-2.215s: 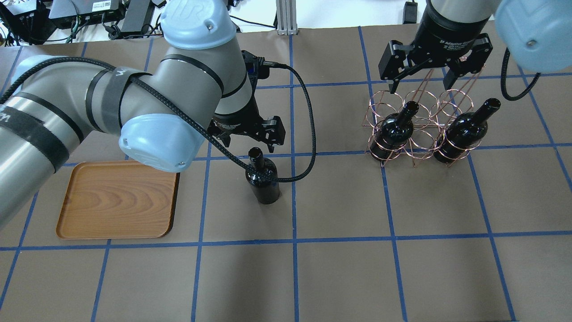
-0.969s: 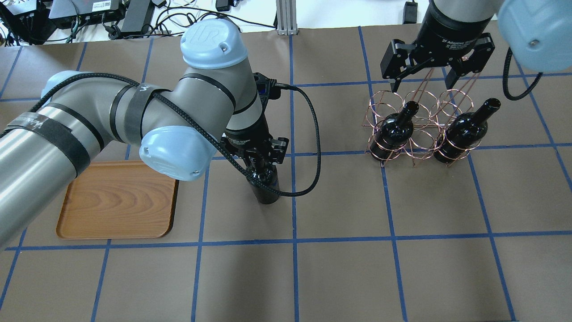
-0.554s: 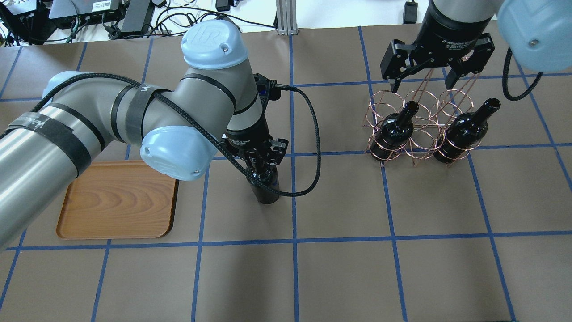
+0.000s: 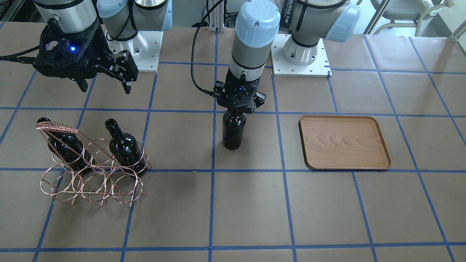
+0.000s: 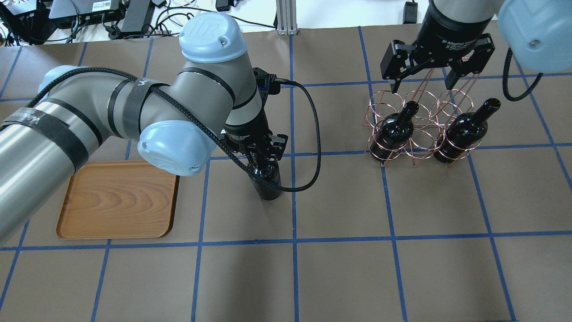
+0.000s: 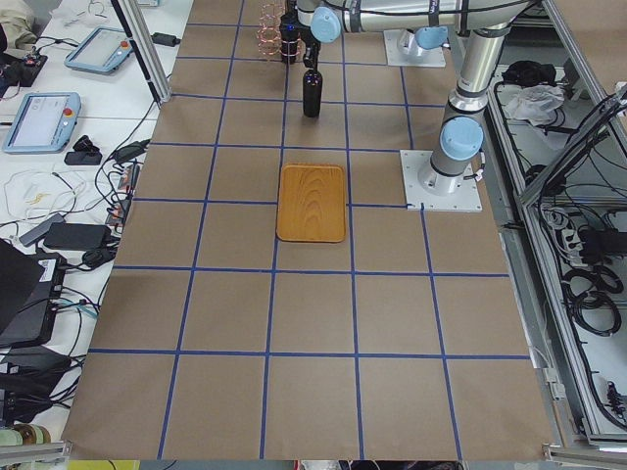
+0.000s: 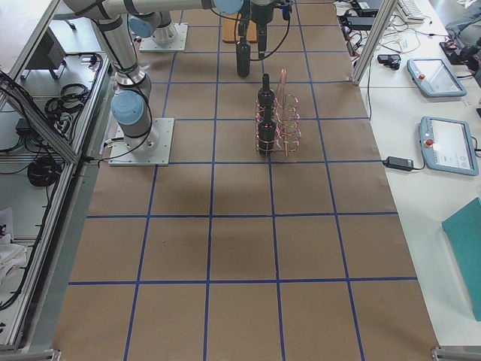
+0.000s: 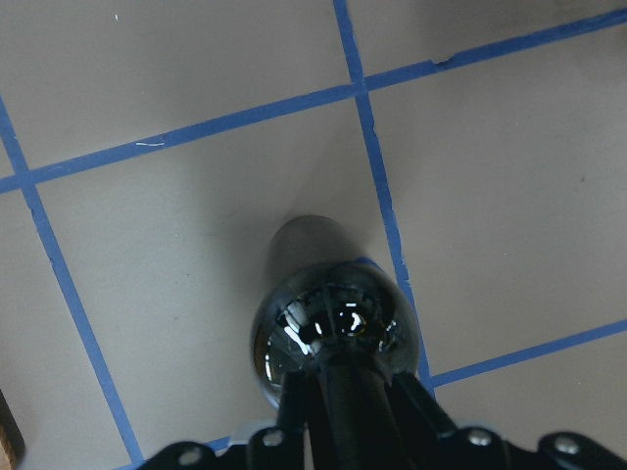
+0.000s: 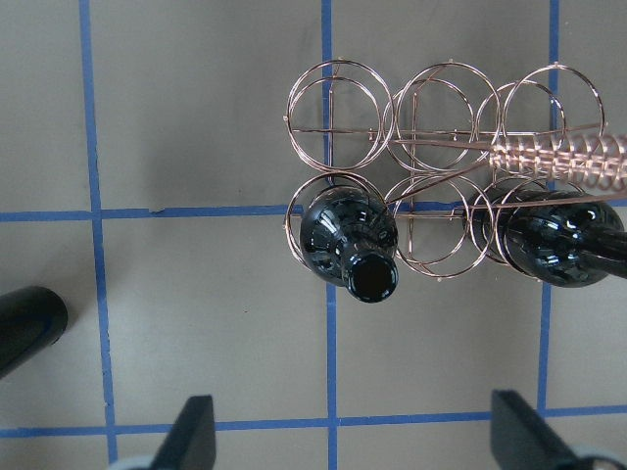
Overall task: Take wine from basket and place on tray
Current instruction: 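Lift the bottle with the left gripper and move it over the tray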
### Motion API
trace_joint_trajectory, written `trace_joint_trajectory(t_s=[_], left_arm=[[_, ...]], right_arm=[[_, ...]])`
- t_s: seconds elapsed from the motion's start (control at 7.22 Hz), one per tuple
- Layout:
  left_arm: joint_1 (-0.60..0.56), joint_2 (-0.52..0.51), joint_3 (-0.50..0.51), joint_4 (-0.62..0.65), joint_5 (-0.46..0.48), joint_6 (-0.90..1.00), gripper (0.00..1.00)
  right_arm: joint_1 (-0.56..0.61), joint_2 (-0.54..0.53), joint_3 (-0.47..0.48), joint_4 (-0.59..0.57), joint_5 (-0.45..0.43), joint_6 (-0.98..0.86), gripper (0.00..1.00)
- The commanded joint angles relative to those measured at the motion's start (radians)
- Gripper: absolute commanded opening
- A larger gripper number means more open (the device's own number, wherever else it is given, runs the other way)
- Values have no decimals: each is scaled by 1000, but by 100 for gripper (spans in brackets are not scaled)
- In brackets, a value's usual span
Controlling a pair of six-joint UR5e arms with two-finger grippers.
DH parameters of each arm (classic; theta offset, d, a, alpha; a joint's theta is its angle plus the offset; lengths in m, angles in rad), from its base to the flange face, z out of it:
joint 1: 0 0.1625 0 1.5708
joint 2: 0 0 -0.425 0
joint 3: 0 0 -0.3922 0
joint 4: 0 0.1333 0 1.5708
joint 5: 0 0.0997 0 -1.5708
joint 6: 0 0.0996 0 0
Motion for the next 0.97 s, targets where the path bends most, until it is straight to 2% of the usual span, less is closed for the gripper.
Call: trace_joint_trajectory(t_s=[0.0, 0.14, 0.42, 0.69, 0.83], left_arm=[[13, 5, 40, -23, 48, 34, 0], [37, 5, 73, -41, 53, 75, 0], [170, 20, 136, -112, 77, 184, 0], [310, 47, 151, -164, 94, 317, 0], [367, 56, 151, -169, 135, 379, 0]], right_arm=[[0, 1, 0, -2, 0, -1, 100], [0, 1, 0, 0, -2, -1, 100], [0, 0, 17, -2, -2, -1, 100], [0, -2, 18, -2, -2, -2, 100], [0, -2, 18, -2, -2, -2, 100]])
